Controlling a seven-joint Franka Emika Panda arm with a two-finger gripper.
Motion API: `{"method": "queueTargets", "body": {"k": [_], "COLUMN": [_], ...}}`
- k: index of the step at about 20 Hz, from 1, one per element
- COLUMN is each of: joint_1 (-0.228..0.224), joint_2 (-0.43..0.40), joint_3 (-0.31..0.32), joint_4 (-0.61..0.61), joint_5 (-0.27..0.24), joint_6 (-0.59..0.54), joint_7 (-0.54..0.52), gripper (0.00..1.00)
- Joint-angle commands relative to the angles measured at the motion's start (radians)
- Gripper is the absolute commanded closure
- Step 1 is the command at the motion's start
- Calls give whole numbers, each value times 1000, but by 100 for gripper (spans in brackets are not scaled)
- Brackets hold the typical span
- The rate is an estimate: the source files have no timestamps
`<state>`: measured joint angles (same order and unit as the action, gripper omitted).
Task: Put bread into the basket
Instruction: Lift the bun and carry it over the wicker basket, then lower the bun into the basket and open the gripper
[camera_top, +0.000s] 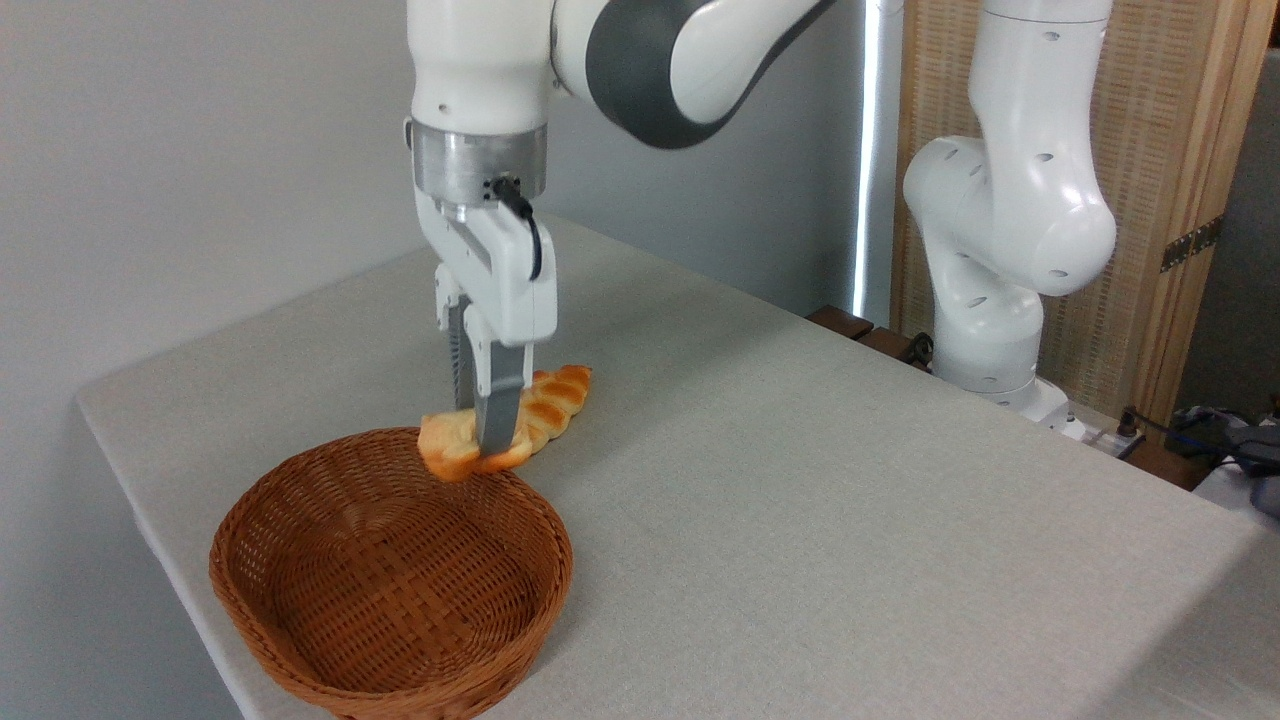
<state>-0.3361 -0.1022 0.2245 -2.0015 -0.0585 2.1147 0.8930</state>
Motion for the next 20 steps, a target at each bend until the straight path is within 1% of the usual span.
{"method": "queueTargets", "body": {"k": [1,3,4,5,7,9,20], "joint_1": [-8,-8,-8,-8,-8,-8,-6], "joint_2": [73,108,123,139,160,170,171], "joint_3": [44,44,44,45,45,45,47], "joint_4": [17,17,17,17,18,17,17], "joint_5": [-41,-44,-44,-43,-44,-46,-41], "joint_6": [109,152,172,183,203,231,231], "joint_7": [0,1,3,3,0,-2,0], "gripper": [55,50,39,13,2,0,0]}}
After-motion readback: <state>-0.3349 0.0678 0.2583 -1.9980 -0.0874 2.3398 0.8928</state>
